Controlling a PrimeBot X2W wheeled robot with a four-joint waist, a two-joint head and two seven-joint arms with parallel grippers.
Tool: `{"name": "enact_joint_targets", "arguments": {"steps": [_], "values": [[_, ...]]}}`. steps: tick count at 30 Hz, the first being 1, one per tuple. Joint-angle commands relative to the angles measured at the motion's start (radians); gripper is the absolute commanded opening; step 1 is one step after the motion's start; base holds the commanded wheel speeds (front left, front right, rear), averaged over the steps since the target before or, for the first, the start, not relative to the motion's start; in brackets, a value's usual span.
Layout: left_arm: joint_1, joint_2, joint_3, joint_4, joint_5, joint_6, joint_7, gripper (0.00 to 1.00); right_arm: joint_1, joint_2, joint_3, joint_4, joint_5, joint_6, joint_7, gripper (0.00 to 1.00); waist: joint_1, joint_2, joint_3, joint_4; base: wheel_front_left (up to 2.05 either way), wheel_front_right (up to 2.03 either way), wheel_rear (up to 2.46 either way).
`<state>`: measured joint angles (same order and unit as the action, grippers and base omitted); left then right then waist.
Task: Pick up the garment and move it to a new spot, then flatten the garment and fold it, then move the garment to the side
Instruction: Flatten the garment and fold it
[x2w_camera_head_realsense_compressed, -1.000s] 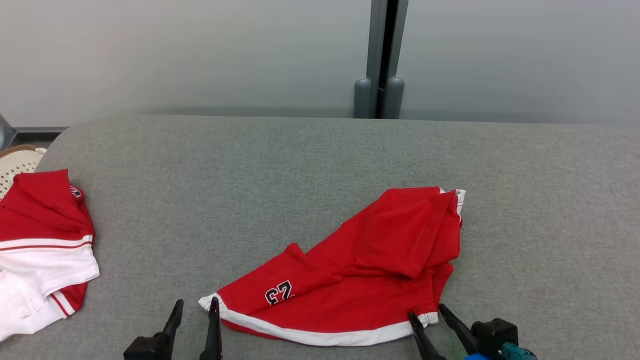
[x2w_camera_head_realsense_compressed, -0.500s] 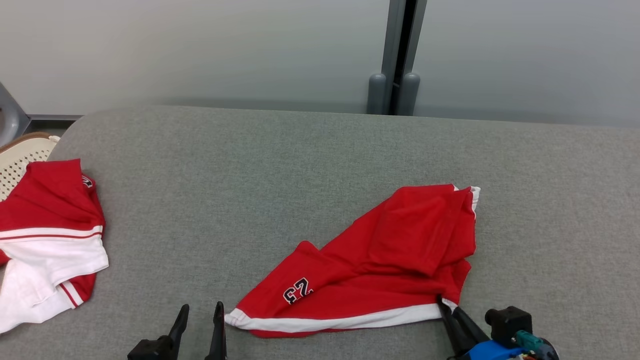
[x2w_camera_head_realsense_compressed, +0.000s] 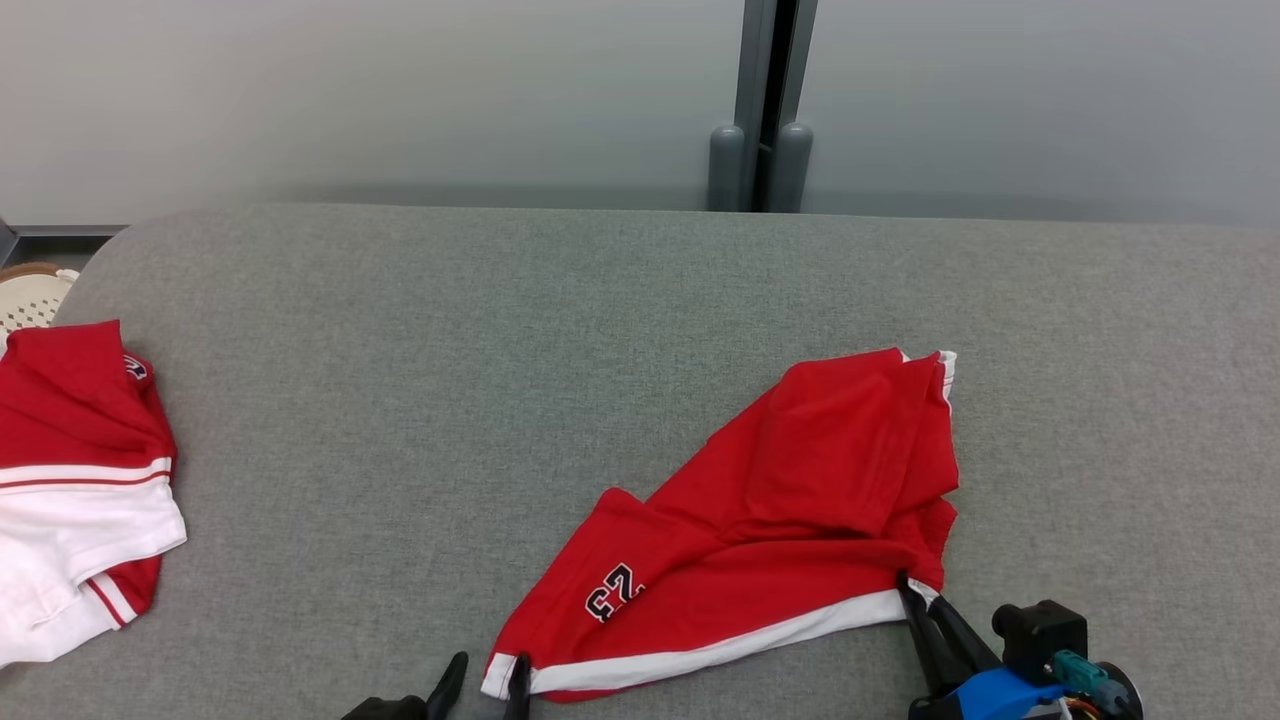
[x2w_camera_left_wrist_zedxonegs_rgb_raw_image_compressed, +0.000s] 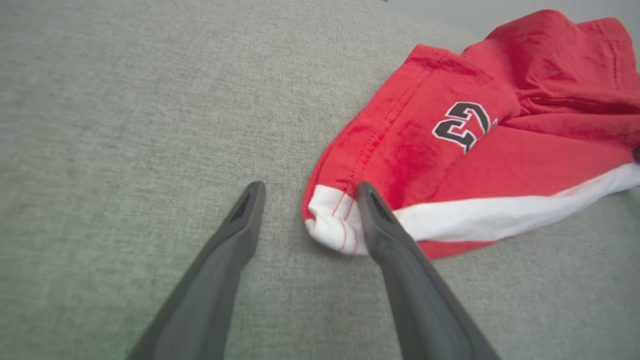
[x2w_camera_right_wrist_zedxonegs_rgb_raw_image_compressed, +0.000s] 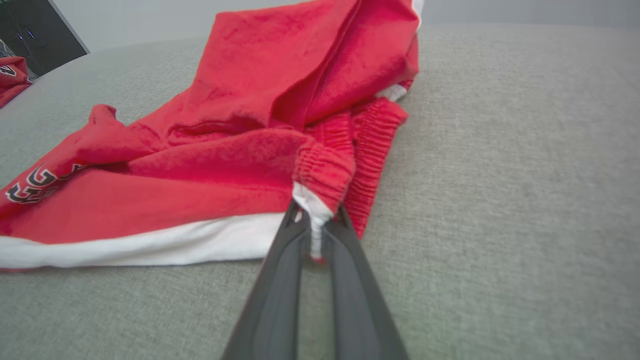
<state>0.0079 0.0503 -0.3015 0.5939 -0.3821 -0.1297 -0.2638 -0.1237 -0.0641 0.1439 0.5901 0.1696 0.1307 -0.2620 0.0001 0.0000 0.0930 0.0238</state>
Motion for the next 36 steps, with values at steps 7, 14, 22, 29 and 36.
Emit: {"name": "enact_joint_targets", "arguments": {"steps": [7, 14, 22, 29, 36], "values": [[-0.017, 0.013, -0.068, 0.039, -0.052, -0.001, 0.002, 0.69, 0.002, 0.007, 0.002, -0.005, 0.010, 0.000, -0.004, 0.00, -0.0001, 0.0000, 0.004, -0.003, 0.00, 0.00, 0.00], [-0.002, 0.024, -0.100, 0.029, -0.058, -0.001, 0.001, 0.56, 0.014, 0.010, -0.007, -0.007, 0.016, 0.000, -0.004, 0.00, -0.0001, 0.0000, -0.009, 0.020, 0.00, 0.00, 0.00], [-0.023, 0.033, -0.095, -0.003, -0.045, -0.001, -0.001, 0.00, 0.004, 0.012, -0.006, -0.027, 0.034, 0.000, -0.004, 0.00, -0.0001, 0.0000, -0.026, 0.033, 0.00, 0.00, 0.00], [-0.108, 0.044, -0.027, -0.160, -0.054, -0.001, -0.001, 0.00, -0.038, 0.003, 0.005, -0.173, 0.111, 0.000, -0.004, 0.00, -0.0001, 0.0000, -0.051, 0.025, 0.00, 0.00, 0.00], [-0.281, 0.119, 0.041, -0.361, -0.058, -0.001, -0.001, 0.00, -0.139, -0.068, 0.043, -0.369, 0.226, 0.000, -0.004, 0.00, -0.0001, 0.0000, -0.080, 0.012, 0.00, 0.00, 0.00]]}}
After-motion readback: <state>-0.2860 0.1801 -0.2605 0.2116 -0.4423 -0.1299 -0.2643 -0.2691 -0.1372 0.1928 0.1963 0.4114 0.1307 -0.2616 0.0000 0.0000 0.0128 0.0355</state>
